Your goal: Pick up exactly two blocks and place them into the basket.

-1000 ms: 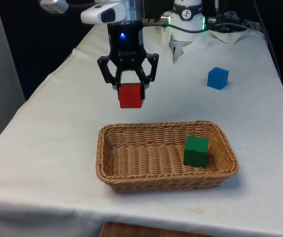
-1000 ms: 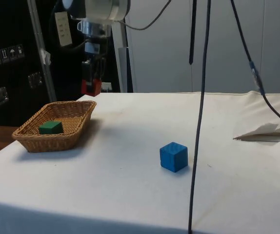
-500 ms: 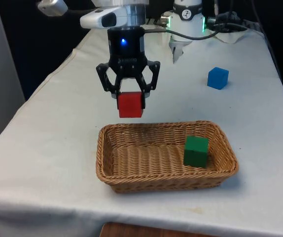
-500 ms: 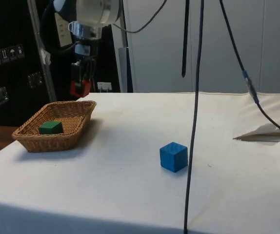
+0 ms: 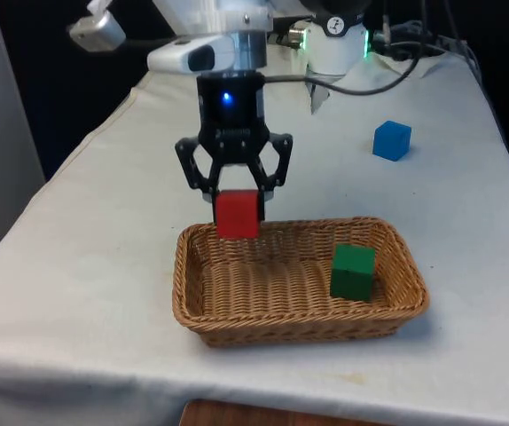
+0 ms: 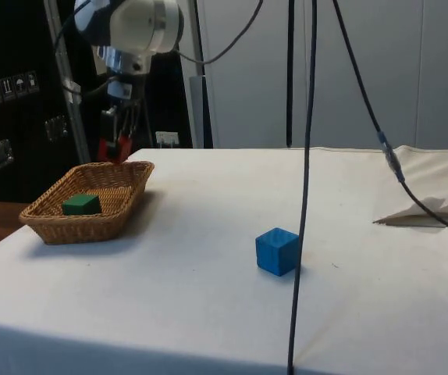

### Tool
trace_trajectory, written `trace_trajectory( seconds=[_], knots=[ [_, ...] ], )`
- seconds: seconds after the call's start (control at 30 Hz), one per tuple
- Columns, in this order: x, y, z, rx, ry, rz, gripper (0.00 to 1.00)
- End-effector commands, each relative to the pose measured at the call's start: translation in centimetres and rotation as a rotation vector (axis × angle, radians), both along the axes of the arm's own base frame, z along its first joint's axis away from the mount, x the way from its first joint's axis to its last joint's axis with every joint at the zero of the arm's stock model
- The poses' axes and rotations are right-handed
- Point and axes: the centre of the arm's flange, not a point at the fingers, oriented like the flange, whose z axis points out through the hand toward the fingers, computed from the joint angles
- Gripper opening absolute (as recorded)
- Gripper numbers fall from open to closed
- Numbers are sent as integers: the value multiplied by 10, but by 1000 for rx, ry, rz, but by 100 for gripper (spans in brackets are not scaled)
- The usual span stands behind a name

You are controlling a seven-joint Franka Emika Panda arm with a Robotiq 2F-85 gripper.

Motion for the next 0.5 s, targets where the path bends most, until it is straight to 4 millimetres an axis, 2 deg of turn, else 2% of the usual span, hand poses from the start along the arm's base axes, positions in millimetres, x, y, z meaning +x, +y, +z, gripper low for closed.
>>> trace_trajectory(
  seconds=[0.0, 0.1, 0.43, 0.47],
  knots=[
    [5, 1, -6, 2, -6, 4, 0],
    [8, 3, -19, 0, -6, 16, 0],
    [14, 5, -38, 4, -6, 33, 0],
    [15, 6, -39, 6, -8, 36, 4]
  ],
)
